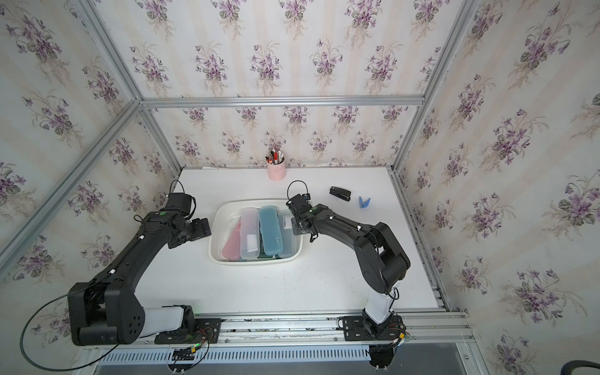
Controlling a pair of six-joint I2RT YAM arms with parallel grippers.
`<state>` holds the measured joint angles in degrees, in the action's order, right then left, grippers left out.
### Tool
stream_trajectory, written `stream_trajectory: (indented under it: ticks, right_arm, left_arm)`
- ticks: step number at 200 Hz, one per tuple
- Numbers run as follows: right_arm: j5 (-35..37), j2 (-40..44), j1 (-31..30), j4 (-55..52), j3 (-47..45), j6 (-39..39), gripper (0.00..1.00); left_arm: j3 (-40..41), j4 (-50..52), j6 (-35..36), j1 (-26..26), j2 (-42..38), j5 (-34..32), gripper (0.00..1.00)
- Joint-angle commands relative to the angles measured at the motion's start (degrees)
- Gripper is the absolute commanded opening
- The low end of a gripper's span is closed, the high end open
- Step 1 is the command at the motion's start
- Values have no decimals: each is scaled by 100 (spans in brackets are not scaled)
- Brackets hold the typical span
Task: Put the pencil case into the storage box
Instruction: Move the storage box to the center of the board, then reset both arms
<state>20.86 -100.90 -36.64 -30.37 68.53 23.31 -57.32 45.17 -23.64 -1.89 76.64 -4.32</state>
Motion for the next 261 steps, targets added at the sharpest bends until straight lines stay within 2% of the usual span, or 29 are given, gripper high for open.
stream_trajectory:
  ticks: [1,56,84,115,135,150,179,206,223,243,250,261]
  right_arm:
    - [52,261,388,41,-342,-264,99]
    - [-113,804,1408,156,-743,-655,99]
    - [-301,1181,1495,270,-810,-750,99]
    - [-651,2223,1567,826,-1300,-774,100]
    - [-716,2926,1696,1534,-1968,-879,100]
    - [-753,3360,1924,2471,-2684,-989,100]
    - [-281,3849,2415,4505,-4146,-1280,100]
    - [-136,3759,2743,5599,-4807,-1458,100]
    - [-128,3525,2862,6157,-5066,-1612,100]
    - [-295,3225,2908,7269,-5529,-1966,100]
    - [-308,3198,2924,7055,-5420,-1971,100]
    - [-220,3102,2953,7298,-5434,-2006,100]
  left_arm:
    - [1,-2,-28,-4,11,64,99]
    - [54,-264,107,31,-185,501,99]
    - [73,-330,158,31,-236,581,99]
    - [419,-772,331,33,-637,767,99]
    - [978,-1522,542,40,-1149,809,99]
    - [1574,-2262,846,40,-1578,854,99]
    - [2517,-3410,1351,40,-2305,1011,99]
    - [3105,-4111,1613,32,-2547,990,99]
    - [3231,-4316,1681,35,-2417,863,99]
    - [3710,-5207,1846,33,-2161,823,99]
    - [3748,-5313,1845,31,-2081,742,99]
    - [3646,-5220,2012,31,-2066,770,99]
